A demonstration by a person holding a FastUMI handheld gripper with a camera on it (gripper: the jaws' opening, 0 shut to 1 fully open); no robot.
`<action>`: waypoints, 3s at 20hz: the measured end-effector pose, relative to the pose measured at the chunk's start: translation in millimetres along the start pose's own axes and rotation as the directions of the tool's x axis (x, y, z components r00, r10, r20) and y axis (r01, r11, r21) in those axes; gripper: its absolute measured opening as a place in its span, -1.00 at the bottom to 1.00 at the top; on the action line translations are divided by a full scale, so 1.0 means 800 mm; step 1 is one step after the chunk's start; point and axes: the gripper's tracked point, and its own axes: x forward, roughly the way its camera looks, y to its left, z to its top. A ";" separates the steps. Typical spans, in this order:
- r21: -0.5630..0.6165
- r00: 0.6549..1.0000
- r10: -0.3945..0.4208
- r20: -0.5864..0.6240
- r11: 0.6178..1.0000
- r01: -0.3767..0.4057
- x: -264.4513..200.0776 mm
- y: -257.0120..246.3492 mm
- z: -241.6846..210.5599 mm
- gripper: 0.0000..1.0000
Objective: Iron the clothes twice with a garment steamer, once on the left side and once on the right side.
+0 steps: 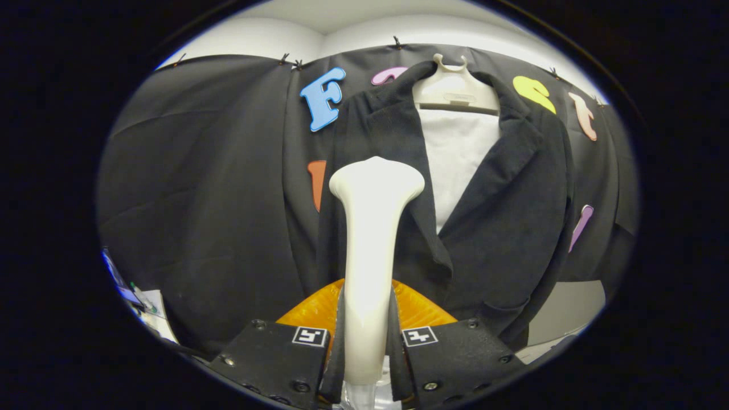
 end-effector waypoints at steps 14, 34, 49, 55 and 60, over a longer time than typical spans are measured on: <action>0.001 0.993 0.001 -0.119 1.000 -0.001 0.001 -0.013 -0.086 -0.31; 0.002 0.940 -0.001 -0.340 1.000 0.002 0.005 -0.037 -0.262 -0.31; 0.027 0.932 0.006 -0.363 1.000 0.004 -0.050 -0.074 -0.304 -0.30; 0.064 0.940 -0.008 -0.342 0.997 0.032 -0.111 -0.133 -0.318 -0.31; 0.119 0.946 -0.035 -0.324 0.990 0.077 -0.175 -0.202 -0.336 -0.31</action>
